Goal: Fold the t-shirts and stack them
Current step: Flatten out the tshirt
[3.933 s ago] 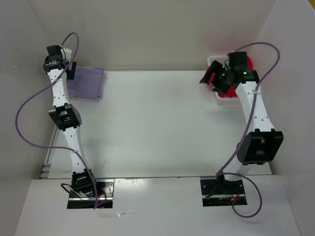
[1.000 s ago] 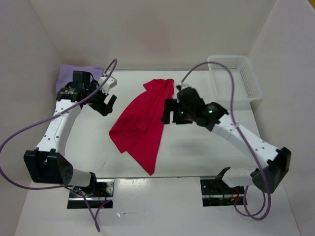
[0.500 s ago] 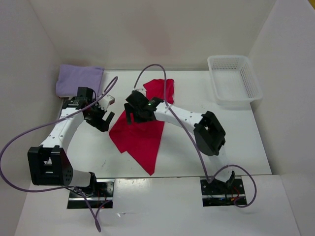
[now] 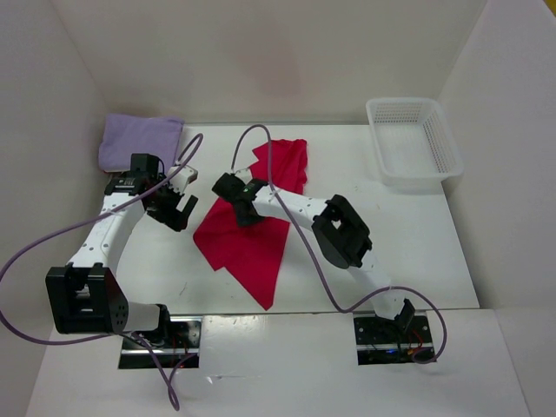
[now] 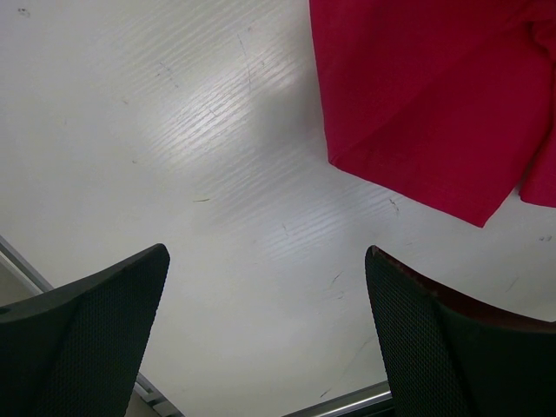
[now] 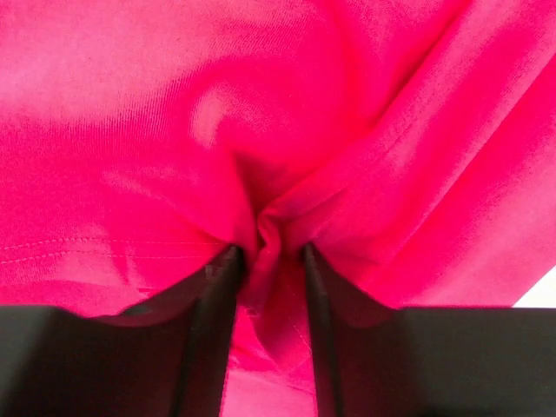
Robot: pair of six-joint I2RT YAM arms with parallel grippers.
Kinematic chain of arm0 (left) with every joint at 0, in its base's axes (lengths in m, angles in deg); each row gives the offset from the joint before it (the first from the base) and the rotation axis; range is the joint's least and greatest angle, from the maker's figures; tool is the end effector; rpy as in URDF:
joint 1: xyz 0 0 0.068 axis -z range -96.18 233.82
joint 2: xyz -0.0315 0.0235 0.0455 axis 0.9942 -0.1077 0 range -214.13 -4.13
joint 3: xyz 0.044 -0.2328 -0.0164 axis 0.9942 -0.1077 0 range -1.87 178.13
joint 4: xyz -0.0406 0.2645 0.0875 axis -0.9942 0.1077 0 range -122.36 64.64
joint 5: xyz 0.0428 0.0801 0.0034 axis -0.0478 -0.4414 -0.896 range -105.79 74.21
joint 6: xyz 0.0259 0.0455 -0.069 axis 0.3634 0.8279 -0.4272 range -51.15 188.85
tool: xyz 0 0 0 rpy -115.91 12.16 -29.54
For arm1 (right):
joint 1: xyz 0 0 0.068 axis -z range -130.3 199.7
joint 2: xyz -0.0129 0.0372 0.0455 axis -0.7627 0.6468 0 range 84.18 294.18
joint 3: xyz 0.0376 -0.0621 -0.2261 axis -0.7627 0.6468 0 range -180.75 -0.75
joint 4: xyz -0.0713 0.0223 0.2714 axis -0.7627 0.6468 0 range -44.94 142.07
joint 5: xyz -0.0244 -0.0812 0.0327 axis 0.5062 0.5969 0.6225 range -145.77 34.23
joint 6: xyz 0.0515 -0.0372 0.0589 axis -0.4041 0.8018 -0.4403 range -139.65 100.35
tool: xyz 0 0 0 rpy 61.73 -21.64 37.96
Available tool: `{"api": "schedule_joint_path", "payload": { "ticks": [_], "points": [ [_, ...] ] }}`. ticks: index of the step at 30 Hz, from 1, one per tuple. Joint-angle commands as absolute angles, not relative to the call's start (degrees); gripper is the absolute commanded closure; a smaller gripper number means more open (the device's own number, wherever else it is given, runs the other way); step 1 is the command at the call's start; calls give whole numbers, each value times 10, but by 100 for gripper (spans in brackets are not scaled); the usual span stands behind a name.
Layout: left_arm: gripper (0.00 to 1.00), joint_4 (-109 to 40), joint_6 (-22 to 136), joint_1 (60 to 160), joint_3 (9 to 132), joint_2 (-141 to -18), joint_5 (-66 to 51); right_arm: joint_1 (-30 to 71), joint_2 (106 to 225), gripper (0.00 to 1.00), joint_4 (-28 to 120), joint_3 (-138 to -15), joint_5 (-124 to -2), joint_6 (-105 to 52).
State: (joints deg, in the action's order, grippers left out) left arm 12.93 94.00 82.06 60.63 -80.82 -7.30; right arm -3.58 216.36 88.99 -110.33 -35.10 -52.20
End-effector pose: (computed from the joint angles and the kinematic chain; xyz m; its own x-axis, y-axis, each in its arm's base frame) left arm 0.3167 -0.0017 0.1986 -0.7604 0.3972 -0.5138 0.4063 0.9082 0.1007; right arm 0.3204 0.3841 0.1014 -0.8205 -0.2580 -0.5100 -0.2661 0.9622 -0.0585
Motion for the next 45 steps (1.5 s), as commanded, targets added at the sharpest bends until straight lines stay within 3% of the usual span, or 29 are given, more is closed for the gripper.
{"api": "schedule_joint_path", "payload": {
  "ticks": [1, 5, 7, 9, 13, 18, 22, 25, 26, 29, 37, 38, 39, 41, 42, 43, 45],
  "points": [
    [0, 124, 938, 817, 608, -794, -70, -39, 2116, 64, 913, -1098, -328, -532],
    [0, 129, 943, 817, 608, -794, -70, -39, 2049, 65, 879, -1046, -361, -537],
    [0, 129, 943, 817, 608, -794, -65, -39, 2021, 56, 861, -1004, -381, -537],
    [0, 129, 943, 817, 608, -794, -65, -28, 2002, 37, 837, -977, -412, -537],
    [0, 129, 943, 817, 608, -794, -59, -28, 2002, 35, 836, -977, -417, -532],
    [0, 129, 943, 817, 608, -788, -47, -22, 1984, 56, 826, -948, -407, -552],
    [0, 135, 949, 822, 613, -794, -25, -10, 1998, 51, 826, -930, -428, -552],
    [0, 140, 949, 837, 632, -799, 11, -4, 2011, 54, 815, -914, -449, -558],
    [0, 147, 949, 847, 647, -799, 27, 1, 2011, 74, 802, -905, -461, -558],
    [0, 157, 949, 872, 683, -823, 87, 1, 2002, 100, 775, -888, -498, -558],
    [0, 168, 954, 975, 762, -936, 160, -41, 1911, 100, 730, -826, -591, -519],
    [0, 168, 954, 987, 769, -950, 160, -49, 1895, 93, 730, -818, -591, -514],
    [0, 168, 954, 997, 769, -976, 160, -56, 1888, 80, 730, -807, -600, -514],
    [0, 168, 954, 1012, 776, -997, 149, -69, 1861, 66, 730, -783, -617, -514],
    [0, 168, 954, 1019, 776, -1012, 149, -69, 1849, 51, 730, -772, -624, -514],
    [0, 162, 946, 1019, 776, -1017, 144, -76, 1835, 46, 730, -762, -624, -522],
    [0, 162, 946, 1031, 776, -1030, 151, -81, 1783, 45, 740, -718, -604, -562]
  ]
}}
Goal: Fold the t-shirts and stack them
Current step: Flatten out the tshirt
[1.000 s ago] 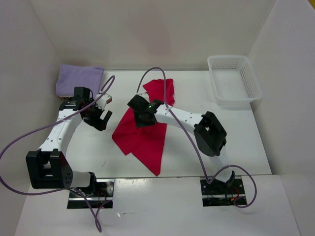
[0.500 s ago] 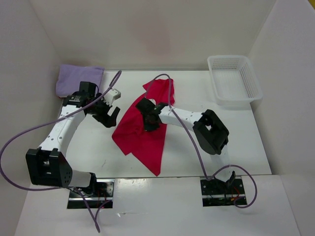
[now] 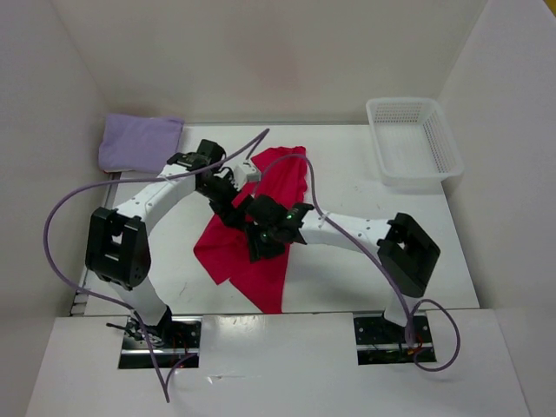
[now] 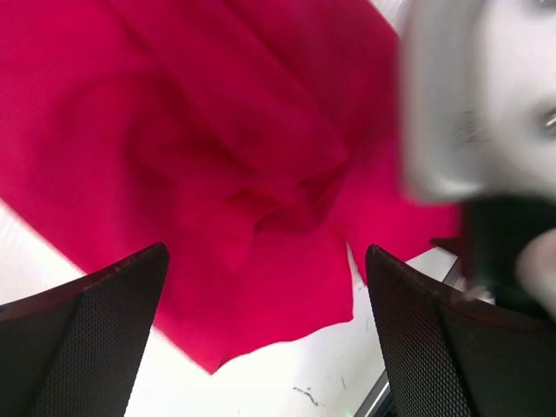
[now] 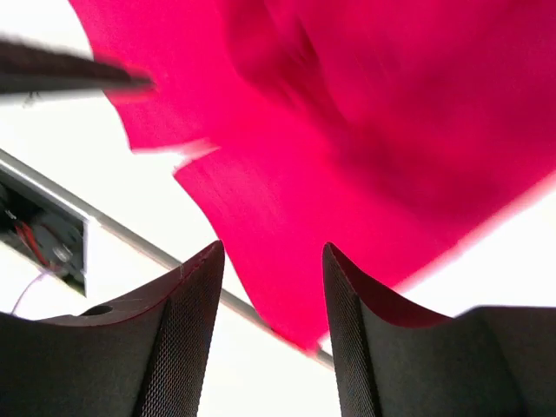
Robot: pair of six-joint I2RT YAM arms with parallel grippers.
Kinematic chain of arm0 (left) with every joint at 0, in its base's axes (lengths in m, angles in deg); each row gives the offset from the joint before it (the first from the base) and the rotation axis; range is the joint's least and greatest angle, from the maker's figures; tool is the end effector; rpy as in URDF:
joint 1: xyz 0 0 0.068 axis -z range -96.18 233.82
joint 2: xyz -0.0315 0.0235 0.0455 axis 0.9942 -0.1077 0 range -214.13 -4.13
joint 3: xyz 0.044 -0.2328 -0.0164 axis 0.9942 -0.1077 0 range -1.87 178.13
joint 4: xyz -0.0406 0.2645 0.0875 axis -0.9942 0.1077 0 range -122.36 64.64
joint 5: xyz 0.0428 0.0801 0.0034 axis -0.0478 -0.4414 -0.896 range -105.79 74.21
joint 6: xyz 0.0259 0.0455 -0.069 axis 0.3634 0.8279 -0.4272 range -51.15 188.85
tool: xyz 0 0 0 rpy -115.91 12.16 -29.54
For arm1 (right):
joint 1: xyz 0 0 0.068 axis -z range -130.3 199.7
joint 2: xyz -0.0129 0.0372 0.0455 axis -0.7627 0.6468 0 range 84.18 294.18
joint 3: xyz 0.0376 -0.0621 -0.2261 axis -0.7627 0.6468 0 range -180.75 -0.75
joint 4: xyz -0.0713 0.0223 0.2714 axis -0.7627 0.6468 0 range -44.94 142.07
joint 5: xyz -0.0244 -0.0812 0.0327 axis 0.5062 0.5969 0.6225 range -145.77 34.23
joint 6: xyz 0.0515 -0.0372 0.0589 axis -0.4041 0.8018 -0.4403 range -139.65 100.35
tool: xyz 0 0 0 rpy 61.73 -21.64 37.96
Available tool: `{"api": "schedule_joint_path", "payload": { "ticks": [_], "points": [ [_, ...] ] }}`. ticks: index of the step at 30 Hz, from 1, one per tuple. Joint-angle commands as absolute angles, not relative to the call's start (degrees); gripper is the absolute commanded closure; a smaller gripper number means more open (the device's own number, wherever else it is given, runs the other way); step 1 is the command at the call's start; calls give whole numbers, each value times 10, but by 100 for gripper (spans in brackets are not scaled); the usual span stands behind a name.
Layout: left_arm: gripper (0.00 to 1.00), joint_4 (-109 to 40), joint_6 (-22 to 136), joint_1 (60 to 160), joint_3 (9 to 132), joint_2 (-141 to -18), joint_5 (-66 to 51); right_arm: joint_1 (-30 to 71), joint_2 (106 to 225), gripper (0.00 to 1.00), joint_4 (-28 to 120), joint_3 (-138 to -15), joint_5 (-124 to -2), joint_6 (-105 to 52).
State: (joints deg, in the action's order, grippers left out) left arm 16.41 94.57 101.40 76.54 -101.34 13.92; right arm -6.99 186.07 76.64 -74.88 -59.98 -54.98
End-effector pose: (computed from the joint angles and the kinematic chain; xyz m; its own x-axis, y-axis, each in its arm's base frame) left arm 0.3445 -0.1490 0.1801 -0.6017 0.5860 -0.5426 0.7812 0.5733 -0.2472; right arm 0.2189 0.3432 0.1356 -0.8793 -0.2877 -0.3796 -0.4235 0.8370 0.3465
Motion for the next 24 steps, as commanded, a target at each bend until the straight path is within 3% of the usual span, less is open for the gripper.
{"api": "schedule_joint_path", "payload": {
  "ticks": [1, 5, 13, 17, 24],
  "points": [
    [0, 162, 946, 1038, 776, -1030, 151, -81, 1761, 45, 747, -699, -598, -580],
    [0, 142, 934, 1089, 776, -1068, 137, -81, 1652, 46, 754, -597, -553, -674],
    [3, 129, 900, 1096, 794, -1135, 97, -81, 1507, 46, 780, -516, -498, -764],
    [13, 123, 894, 1096, 800, -1148, 79, -76, 1462, 46, 794, -510, -486, -777],
    [46, 128, 894, 1096, 816, -1148, 100, -76, 1432, 46, 814, -494, -479, -782]
  ]
}}
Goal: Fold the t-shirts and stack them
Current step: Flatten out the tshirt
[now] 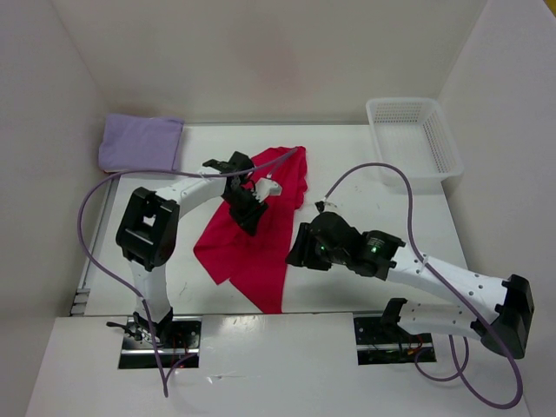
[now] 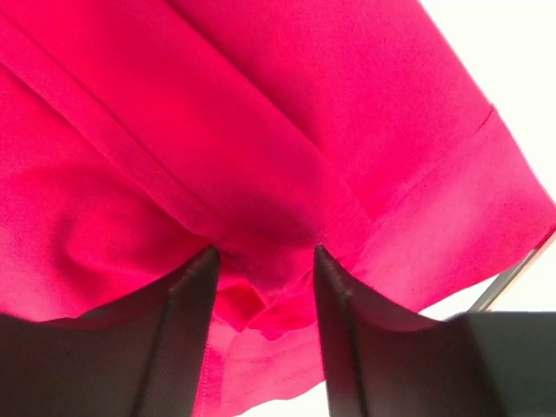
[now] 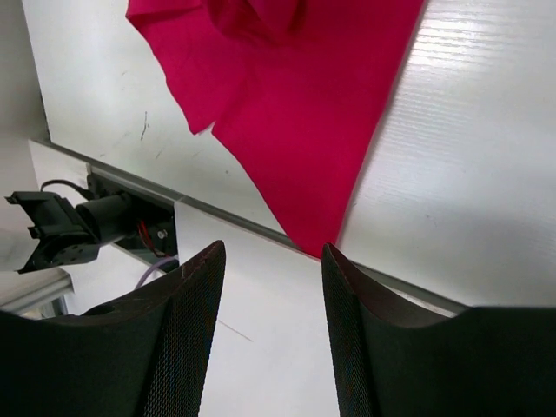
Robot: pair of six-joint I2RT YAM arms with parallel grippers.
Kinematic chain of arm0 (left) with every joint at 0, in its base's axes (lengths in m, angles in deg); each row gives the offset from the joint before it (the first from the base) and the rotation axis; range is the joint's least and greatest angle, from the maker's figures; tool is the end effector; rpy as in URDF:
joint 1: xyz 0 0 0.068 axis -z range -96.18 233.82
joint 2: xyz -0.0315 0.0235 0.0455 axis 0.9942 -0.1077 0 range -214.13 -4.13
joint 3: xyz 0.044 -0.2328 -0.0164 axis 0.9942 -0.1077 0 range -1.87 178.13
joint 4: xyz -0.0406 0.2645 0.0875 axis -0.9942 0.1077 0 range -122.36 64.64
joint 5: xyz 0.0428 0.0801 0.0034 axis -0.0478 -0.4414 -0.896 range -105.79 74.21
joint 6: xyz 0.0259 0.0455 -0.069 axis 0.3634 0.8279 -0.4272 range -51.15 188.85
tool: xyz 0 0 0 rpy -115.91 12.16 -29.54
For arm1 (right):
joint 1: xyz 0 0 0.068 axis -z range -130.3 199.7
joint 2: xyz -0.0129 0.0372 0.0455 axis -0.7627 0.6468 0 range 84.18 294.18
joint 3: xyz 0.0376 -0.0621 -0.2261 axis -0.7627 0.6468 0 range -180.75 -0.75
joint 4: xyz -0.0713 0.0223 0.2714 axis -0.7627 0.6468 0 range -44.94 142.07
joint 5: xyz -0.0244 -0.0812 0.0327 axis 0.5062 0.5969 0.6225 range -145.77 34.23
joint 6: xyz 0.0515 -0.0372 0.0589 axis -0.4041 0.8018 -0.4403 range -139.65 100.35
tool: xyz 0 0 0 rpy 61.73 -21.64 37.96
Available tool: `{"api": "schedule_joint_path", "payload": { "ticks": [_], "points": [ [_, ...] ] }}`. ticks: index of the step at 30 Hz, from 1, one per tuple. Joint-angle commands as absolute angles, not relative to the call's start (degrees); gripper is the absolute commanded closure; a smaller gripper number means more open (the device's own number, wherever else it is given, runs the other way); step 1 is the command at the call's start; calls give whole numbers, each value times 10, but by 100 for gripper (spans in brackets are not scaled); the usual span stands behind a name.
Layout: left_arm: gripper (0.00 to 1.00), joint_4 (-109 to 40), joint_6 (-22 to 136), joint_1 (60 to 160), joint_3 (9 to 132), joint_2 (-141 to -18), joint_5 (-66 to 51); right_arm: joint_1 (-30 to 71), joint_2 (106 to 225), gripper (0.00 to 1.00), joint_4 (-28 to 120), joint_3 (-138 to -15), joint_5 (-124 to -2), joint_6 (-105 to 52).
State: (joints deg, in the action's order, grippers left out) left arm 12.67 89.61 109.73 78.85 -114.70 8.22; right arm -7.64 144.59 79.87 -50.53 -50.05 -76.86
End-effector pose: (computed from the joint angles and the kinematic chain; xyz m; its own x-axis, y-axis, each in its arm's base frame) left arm 0.3445 -0.2021 0.1069 -0.6366 0.6692 -0.3832 0.7703 0.5754 -0.2749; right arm 0.1608 0.2365 0.2139 -0.8807 0.1762 -0.4397 -0.1099 0.8269 0.5515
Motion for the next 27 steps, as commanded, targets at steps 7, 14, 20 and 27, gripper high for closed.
{"api": "schedule_joint_path", "payload": {
  "ticks": [7, 14, 20, 27],
  "points": [
    [64, 146, 899, 1096, 816, -1148, 119, -71, 1432, 46, 814, -487, -479, -787],
    [52, 147, 893, 1096, 806, -1155, 82, -71, 1414, 45, 830, -487, -474, -787],
    [56, 152, 893, 1096, 806, -1161, 91, -66, 1396, 45, 830, -482, -474, -792],
    [100, 173, 913, 1101, 806, -1177, 127, -36, 1406, 40, 814, -442, -494, -792]
  ]
}}
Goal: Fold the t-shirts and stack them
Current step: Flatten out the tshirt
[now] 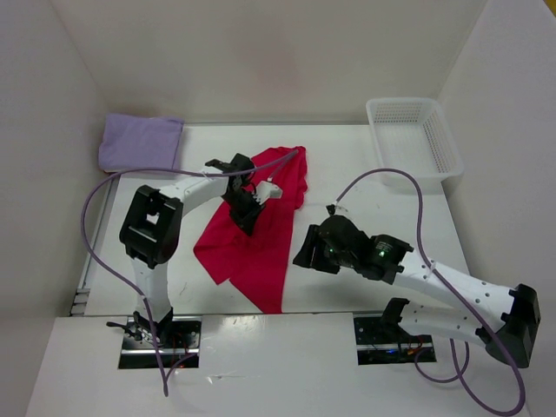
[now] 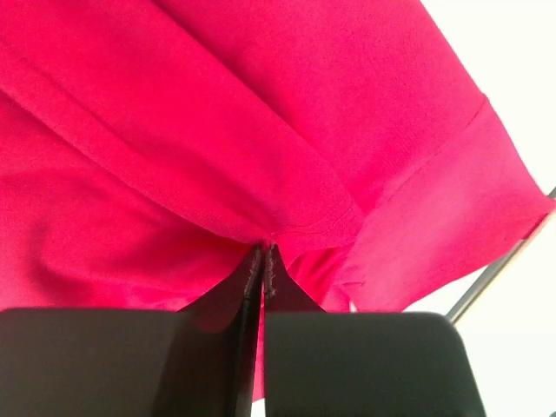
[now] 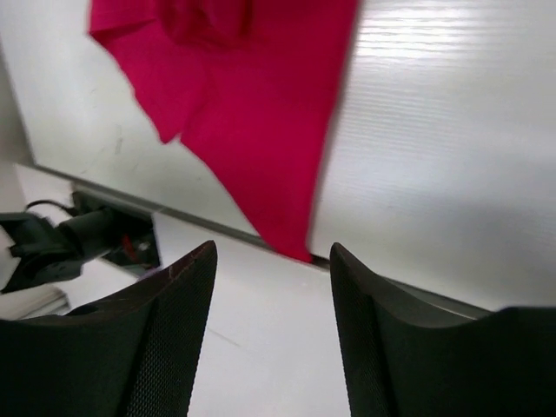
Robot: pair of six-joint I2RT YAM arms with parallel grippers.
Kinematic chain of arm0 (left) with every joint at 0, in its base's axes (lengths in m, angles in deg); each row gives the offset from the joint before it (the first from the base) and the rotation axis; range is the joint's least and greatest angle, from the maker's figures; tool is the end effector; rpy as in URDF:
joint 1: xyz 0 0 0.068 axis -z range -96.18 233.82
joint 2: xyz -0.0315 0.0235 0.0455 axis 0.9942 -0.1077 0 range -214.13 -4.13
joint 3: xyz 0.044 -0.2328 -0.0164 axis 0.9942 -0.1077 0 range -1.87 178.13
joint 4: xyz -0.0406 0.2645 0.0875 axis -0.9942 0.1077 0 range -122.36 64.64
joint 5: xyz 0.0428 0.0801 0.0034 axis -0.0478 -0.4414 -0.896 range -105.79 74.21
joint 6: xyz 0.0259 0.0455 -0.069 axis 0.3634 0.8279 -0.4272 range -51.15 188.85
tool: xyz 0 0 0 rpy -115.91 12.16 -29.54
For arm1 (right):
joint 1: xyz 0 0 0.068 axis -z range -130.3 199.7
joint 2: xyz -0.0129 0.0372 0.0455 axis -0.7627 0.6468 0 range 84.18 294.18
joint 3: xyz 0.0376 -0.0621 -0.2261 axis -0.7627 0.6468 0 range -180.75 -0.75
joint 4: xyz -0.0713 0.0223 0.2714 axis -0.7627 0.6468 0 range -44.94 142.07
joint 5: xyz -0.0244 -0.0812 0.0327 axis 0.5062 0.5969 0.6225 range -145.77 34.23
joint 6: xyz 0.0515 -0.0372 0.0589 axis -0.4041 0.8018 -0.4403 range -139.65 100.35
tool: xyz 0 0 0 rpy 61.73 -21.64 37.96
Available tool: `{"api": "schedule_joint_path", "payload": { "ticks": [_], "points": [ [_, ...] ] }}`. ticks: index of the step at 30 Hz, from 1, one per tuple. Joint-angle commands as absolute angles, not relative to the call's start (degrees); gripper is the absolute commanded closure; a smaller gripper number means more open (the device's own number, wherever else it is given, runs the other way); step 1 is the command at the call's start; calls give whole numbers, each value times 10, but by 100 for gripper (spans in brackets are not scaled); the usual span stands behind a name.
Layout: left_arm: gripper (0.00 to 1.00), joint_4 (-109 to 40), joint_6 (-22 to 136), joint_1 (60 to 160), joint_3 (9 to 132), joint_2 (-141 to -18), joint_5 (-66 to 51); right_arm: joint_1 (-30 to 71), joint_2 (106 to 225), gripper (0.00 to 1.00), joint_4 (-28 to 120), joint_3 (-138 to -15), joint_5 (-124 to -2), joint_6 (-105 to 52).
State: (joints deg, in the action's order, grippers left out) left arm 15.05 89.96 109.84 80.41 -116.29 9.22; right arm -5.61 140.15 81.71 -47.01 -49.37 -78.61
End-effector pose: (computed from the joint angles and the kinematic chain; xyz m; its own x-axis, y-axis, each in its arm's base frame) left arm 0.3434 -0.2037 0.1035 -0.6445 0.6778 -0.3539 0.7646 0.5675 -0.3055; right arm 0.1602 0.2162 0.2074 -0.8749 0.2321 -0.4250 -0.0458 0.8340 0.5498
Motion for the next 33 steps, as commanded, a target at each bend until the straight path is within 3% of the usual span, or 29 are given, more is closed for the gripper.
{"api": "schedule_joint_path", "payload": {
  "ticks": [1, 5, 12, 16, 18, 19, 20, 21, 24, 28, 33],
  "points": [
    [100, 179, 920, 1101, 806, -1177, 132, -29, 1413, 39, 805, -433, -503, -792],
    [100, 179, 926, 1084, 842, -1121, 115, -23, 1485, 39, 750, -414, -532, -787],
    [100, 186, 931, 1026, 929, -989, 51, -23, 1748, 38, 687, -522, -558, -719],
    [100, 193, 931, 1012, 923, -969, 37, -23, 1822, 39, 647, -544, -599, -707],
    [100, 193, 931, 991, 923, -955, 21, -23, 1835, 52, 641, -549, -610, -707],
    [100, 193, 931, 982, 923, -949, 9, -18, 1840, 67, 640, -549, -610, -707],
    [100, 185, 931, 972, 923, -941, 3, -12, 1845, 95, 640, -549, -610, -707],
    [100, 179, 931, 953, 928, -936, -14, -1, 1846, 100, 640, -539, -616, -707],
    [100, 172, 943, 920, 947, -921, -52, 33, 1793, 100, 660, -519, -604, -713],
    [100, 158, 979, 856, 990, -901, -136, 174, 1651, 100, 785, -507, -526, -680],
    [100, 158, 1017, 829, 965, -881, -189, 242, 1475, 100, 841, -476, -596, -692]
  ]
}}
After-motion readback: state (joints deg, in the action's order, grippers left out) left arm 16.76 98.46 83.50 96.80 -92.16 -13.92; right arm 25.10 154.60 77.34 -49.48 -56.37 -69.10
